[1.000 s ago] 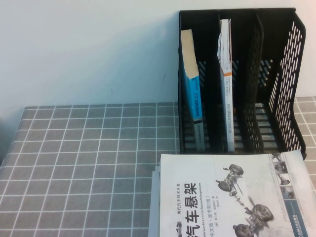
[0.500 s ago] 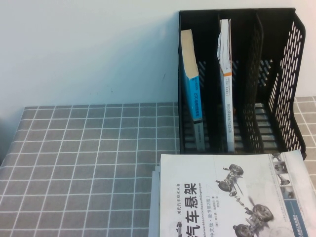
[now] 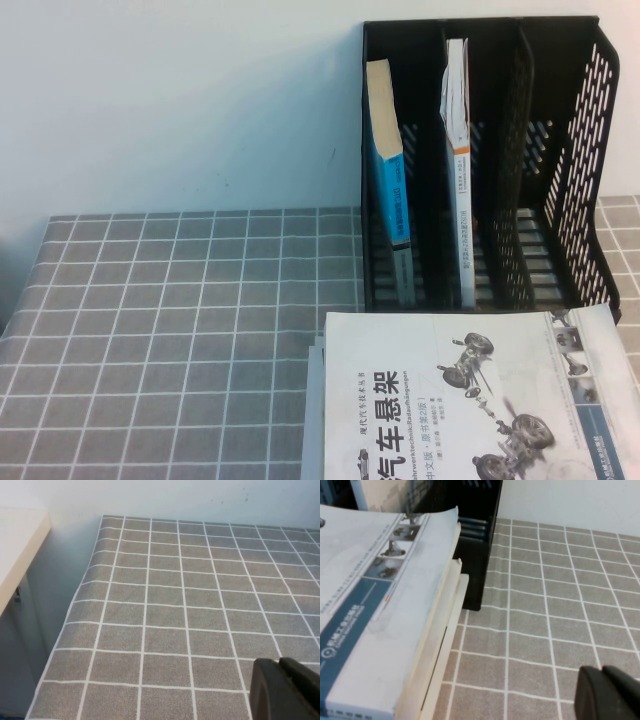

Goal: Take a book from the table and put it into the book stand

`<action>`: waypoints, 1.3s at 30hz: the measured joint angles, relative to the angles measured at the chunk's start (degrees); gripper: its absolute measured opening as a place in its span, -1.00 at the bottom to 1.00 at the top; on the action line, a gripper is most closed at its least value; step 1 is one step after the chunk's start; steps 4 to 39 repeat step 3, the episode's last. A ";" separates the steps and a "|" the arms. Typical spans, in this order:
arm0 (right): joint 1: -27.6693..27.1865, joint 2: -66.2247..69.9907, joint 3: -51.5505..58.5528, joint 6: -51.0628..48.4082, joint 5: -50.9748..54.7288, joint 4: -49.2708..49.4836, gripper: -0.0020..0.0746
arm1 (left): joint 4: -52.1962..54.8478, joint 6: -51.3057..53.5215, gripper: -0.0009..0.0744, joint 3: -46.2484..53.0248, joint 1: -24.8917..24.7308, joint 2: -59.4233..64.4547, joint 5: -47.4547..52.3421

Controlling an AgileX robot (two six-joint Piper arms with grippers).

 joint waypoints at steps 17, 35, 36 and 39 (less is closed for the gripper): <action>0.00 0.00 0.00 0.00 0.00 0.00 -0.95 | 0.00 0.00 -0.98 0.00 0.00 0.00 0.00; 0.00 0.00 0.00 0.00 0.00 0.00 -0.95 | 0.00 0.00 -0.98 0.00 0.00 0.00 0.00; 0.00 0.00 0.00 0.00 0.00 0.00 -0.95 | 0.00 0.00 -0.98 0.00 0.00 0.00 0.00; 0.00 0.00 0.00 0.00 0.00 0.00 -0.95 | 0.00 0.00 -0.98 0.00 0.00 0.00 0.00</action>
